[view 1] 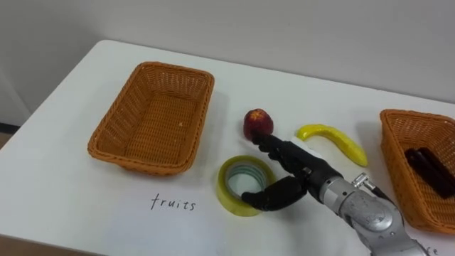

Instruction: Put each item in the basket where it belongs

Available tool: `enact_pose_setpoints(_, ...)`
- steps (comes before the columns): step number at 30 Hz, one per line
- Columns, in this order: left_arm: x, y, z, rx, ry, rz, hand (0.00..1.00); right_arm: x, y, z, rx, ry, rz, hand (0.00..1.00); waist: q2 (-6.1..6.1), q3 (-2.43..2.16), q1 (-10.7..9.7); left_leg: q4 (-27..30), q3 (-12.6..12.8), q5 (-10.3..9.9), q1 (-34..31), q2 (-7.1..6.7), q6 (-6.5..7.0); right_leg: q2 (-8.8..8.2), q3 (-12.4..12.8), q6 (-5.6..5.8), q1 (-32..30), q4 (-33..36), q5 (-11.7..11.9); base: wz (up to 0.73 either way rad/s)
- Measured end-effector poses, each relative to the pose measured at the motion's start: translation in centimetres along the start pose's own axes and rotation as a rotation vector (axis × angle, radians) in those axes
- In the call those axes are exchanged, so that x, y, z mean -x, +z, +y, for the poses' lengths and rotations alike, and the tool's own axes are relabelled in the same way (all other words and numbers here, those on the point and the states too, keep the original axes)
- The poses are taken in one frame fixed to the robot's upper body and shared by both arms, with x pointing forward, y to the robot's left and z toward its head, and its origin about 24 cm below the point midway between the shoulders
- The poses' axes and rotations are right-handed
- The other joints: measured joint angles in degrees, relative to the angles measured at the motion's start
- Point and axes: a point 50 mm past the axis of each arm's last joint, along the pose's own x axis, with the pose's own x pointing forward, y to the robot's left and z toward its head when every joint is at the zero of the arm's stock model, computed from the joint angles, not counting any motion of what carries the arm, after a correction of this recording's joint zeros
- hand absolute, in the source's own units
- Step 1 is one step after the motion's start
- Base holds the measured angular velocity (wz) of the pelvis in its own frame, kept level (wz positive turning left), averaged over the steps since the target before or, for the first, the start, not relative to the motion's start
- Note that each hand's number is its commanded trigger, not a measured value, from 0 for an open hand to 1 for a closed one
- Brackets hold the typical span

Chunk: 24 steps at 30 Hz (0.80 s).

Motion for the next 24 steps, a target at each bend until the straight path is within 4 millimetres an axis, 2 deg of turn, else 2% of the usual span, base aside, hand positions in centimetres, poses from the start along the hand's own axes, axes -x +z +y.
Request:
enact_pose_setpoints(4, 0.0, 0.0, 0.1, 0.0, 0.001, -0.001, 0.0, 0.0, 0.0, 0.0, 0.001, 0.001, 0.0, 0.0, -0.42, 0.0, -0.1, 0.0, -0.1, 0.0, 0.0, -0.03, 0.0, 0.03, 0.1, 0.0, 0.0, 0.0, 0.0, 0.0)
enact_pose_setpoints(11, -0.1, 1.2, 0.5, -0.003, 0.016, -0.029, 0.0, 0.0, 0.0, -0.1, 0.008, -0.013, 0.004, 0.0, -0.31, 0.07, 0.2, 0.2, -0.1, 0.0, -0.1, -0.01, 0.0, 0.06, 0.0, 0.0, 0.0, 0.0, 0.0, 0.0)
enact_pose_setpoints(18, -0.1, 1.5, 0.4, -0.002, 0.028, -0.045, 0.0, 0.0, 0.1, -0.3, 0.0, -0.053, -0.008, 0.0, 0.71, 0.63, 0.1, 0.4, -0.1, 0.0, -0.3, -0.03, 0.01, 0.08, 0.0, 0.0, -0.1, 0.0, 0.0, 0.0)
enact_pose_setpoints(20, -0.1, 1.4, 0.2, -0.001, 0.021, -0.043, 0.0, 0.0, 0.2, -0.3, 0.0, -0.063, -0.01, 0.0, 1.1, 0.6, 0.1, 0.4, 0.0, 0.0, -0.4, -0.02, 0.01, 0.05, 0.0, 0.0, -0.2, 0.0, 0.0, 0.0)
enact_pose_setpoints(24, -0.1, 1.4, 0.0, 0.0, 0.01, -0.043, 0.0, 0.0, 0.3, -0.4, 0.004, -0.077, -0.021, 0.0, 1.71, 0.26, 0.1, 0.3, 0.0, 0.0, -0.3, 0.02, 0.01, -0.03, 0.0, 0.0, -0.2, 0.0, 0.0, 0.0)
